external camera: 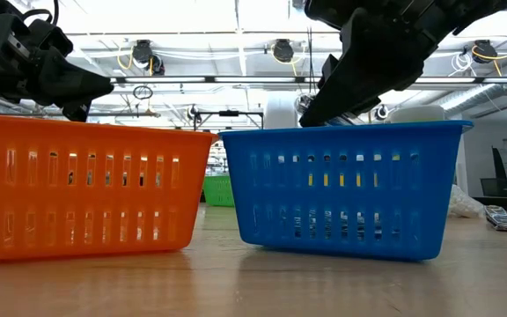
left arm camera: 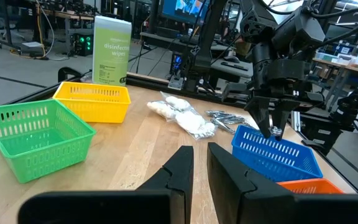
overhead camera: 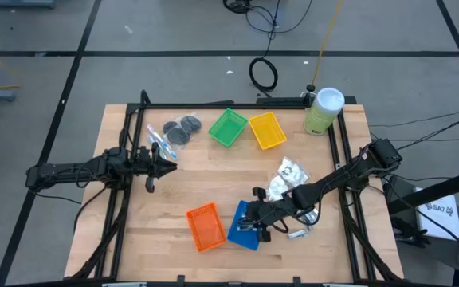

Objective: Pick & Place Travel size toiletries
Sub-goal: Put the silver nail cutter into the blue bin

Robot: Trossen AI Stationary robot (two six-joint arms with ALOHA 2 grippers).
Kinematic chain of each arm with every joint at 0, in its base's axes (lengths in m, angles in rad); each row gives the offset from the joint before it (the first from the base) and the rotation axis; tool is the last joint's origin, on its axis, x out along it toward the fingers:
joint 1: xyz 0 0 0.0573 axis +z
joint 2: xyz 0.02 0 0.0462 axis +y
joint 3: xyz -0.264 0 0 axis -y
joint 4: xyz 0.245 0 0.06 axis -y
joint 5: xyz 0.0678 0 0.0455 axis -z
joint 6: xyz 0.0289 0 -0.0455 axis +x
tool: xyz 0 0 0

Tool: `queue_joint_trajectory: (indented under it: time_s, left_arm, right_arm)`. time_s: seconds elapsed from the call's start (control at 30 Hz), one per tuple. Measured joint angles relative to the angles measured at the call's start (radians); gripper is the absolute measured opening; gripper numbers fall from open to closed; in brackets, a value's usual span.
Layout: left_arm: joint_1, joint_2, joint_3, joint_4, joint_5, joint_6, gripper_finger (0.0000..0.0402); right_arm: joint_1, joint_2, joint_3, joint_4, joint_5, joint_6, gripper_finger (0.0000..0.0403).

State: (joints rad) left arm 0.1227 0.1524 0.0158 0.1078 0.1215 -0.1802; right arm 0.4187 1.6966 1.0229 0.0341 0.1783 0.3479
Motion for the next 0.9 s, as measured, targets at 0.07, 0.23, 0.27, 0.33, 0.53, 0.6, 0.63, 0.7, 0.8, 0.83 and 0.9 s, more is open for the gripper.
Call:
queue_joint_trajectory:
  time_s: [0.07,0.23,0.27,0.33,0.53,0.6,0.63,0.7,0.8,0.83,0.9]
  left_arm:
    - [0.000,0.000,0.000,0.000,0.000,0.000,0.0044]
    - [0.000,0.000,0.000,0.000,0.000,0.000,0.0044]
    - [0.000,0.000,0.000,0.000,0.000,0.000,0.0044]
    - [0.000,0.000,0.000,0.000,0.000,0.000,0.0044]
    - [0.000,0.000,0.000,0.000,0.000,0.000,0.0044]
    - [0.000,0.000,0.000,0.000,0.000,0.000,0.0044]
    - [0.000,0.000,0.000,0.000,0.000,0.000,0.0044]
    - [0.000,0.000,0.000,0.000,0.000,0.000,0.0045]
    - [0.000,0.000,0.000,0.000,0.000,0.000,0.0044]
    - [0.000,0.000,0.000,0.000,0.000,0.000,0.0044]
    - [0.000,0.000,0.000,0.000,0.000,0.000,0.0044]
  right_arm:
    - [0.000,0.000,0.000,0.000,-0.001,0.003,0.0085]
    - [0.000,0.000,0.000,0.000,-0.039,0.000,0.0097]
    - [0.000,0.000,0.000,0.000,-0.047,0.000,0.0100]
    - [0.000,0.000,0.000,0.000,-0.050,0.000,0.0107]
    - [0.001,0.000,0.000,0.011,-0.047,-0.019,0.0127]
    - [0.001,0.000,0.000,0.015,-0.047,-0.020,0.0135]
    - [0.002,0.000,0.000,0.015,-0.047,-0.020,0.0139]
    - [0.002,0.000,0.000,0.015,-0.048,-0.019,0.0149]
    - [0.004,0.000,0.000,0.013,-0.055,-0.020,0.0162]
    - [0.005,-0.002,0.000,0.007,-0.065,-0.020,0.0166]
    - [0.009,-0.016,-0.001,-0.018,-0.075,-0.019,0.0170]
